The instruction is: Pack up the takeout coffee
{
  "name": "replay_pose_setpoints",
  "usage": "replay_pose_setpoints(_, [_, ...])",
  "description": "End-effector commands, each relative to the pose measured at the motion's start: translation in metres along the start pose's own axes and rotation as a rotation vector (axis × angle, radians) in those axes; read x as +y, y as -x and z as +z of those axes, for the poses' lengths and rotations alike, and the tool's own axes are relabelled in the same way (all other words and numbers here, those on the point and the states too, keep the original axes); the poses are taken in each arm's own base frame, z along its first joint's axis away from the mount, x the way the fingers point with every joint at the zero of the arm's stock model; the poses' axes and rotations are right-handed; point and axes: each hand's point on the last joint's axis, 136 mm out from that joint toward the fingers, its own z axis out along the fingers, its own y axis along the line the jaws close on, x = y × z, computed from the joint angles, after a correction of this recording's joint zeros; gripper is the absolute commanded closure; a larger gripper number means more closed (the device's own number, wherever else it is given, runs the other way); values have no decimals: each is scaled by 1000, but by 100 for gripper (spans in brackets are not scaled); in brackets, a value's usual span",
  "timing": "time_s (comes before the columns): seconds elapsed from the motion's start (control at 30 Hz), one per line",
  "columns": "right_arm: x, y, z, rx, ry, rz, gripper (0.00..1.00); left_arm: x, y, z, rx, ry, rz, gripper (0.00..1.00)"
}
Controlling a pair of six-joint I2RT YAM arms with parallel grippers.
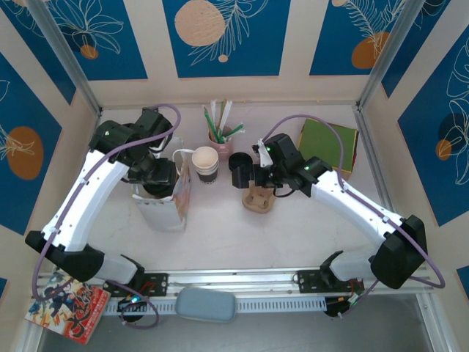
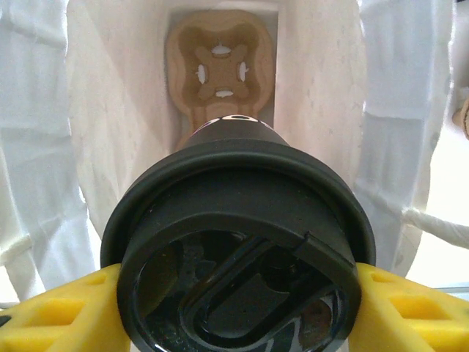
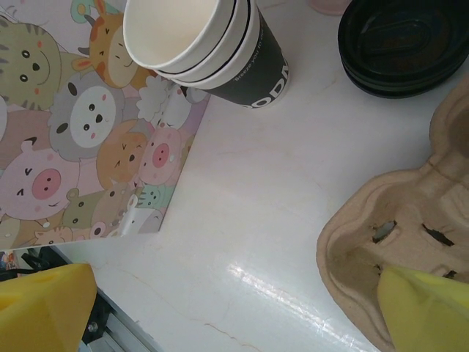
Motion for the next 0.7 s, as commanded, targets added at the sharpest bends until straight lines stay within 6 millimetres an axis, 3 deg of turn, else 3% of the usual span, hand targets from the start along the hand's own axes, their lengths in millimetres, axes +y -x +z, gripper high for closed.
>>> replay_pose_setpoints(0.0, [15, 11, -16, -27, 73, -31, 1, 6, -5, 5, 50, 13, -12, 41])
replay_pose_setpoints(0.27, [15, 22, -5, -14, 82, -13, 1, 10, -3, 11, 52, 14, -31, 41])
replay_pose_setpoints(0.67, [46, 41, 7, 37, 126, -81, 1, 8, -3, 14, 57, -39, -43, 41])
